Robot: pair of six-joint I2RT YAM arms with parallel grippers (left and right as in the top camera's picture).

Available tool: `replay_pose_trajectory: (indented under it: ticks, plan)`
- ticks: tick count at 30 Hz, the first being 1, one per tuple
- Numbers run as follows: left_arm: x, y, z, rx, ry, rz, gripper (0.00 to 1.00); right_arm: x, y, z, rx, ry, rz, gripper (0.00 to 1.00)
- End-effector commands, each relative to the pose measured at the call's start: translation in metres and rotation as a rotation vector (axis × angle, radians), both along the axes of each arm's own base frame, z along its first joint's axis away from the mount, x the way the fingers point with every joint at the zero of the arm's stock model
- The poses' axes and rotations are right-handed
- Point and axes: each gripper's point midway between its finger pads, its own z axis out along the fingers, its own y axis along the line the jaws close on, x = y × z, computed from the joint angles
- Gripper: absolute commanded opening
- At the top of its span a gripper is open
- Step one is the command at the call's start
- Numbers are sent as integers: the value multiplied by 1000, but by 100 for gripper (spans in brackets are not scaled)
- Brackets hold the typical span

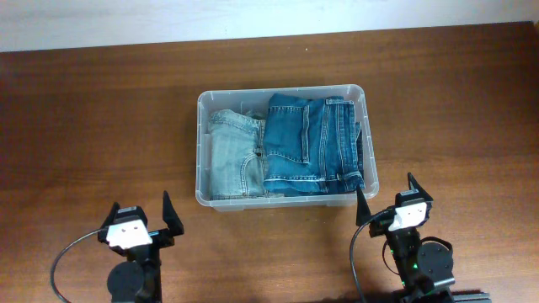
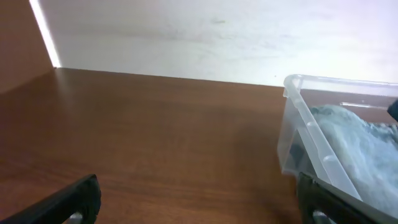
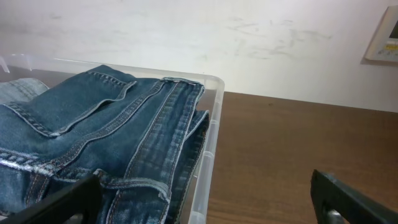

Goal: Pack container

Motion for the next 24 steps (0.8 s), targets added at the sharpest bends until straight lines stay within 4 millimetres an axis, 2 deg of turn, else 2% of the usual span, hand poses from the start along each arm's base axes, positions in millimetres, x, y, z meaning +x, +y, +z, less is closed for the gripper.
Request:
replay_pose_trajectory:
  ticks: [1, 24]
  plan:
    - [-1, -2, -5, 56, 5, -22, 99, 0, -2, -2, -4, 3, -9, 99]
    - [-1, -6, -4, 77, 5, -40, 99, 0, -2, -2, -4, 3, -9, 99]
